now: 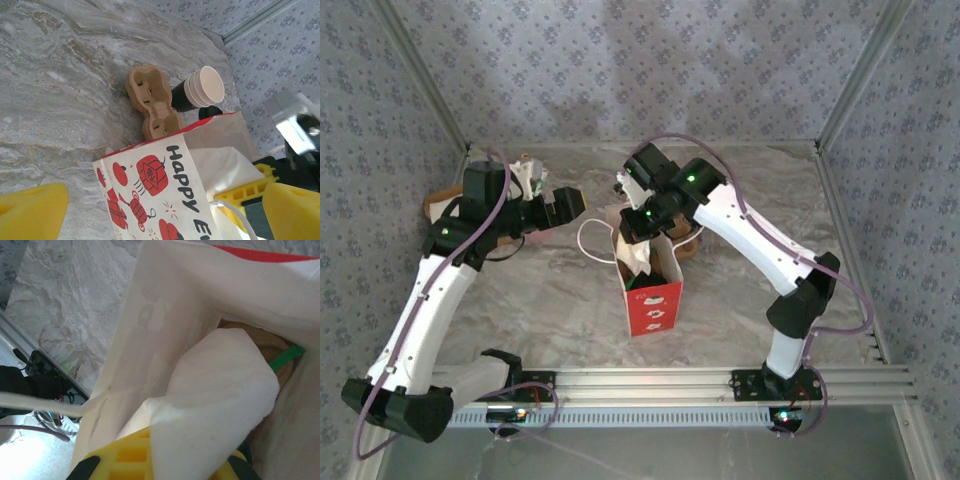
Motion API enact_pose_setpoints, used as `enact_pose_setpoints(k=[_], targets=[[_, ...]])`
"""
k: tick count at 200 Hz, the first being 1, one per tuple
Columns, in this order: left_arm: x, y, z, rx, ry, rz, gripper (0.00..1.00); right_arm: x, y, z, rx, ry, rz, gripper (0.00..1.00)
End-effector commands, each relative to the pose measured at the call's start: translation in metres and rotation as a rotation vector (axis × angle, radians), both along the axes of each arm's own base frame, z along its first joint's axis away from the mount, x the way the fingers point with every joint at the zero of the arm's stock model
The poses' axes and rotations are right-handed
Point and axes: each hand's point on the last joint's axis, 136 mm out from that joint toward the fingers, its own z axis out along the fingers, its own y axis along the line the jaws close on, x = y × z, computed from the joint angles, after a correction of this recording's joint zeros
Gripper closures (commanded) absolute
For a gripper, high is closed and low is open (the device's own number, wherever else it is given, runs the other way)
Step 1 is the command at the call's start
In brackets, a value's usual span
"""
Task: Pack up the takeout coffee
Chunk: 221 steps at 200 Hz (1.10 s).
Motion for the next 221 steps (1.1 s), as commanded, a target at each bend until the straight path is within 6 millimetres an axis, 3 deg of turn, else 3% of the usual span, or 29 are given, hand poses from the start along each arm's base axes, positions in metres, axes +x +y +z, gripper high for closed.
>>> enact_pose_setpoints(k=[1, 127, 183, 221], targets=[[0.000, 0.001, 0.010, -0.026, -0.039, 0.003, 0.01, 0.007, -0.001, -0.010, -0.042, -0.019, 0.000, 1.00], [-0.006, 0.003, 0.003, -0.021, -0.028, 0.009, 0.04, 0.025, 0.010, -0.062, -0.075, -0.011, -0.039, 1.00], [-0.006, 0.003, 0.003, -0.020, -0.028, 0.010, 0.04, 0.029, 0.006, -0.076, -0.112, -0.017, -0.055, 1.00], [-0.006, 0.004, 0.002, -0.019, -0.027, 0.011, 0.04, 0.030, 0.004, -0.059, -0.109, -0.060, -0.067, 0.79]])
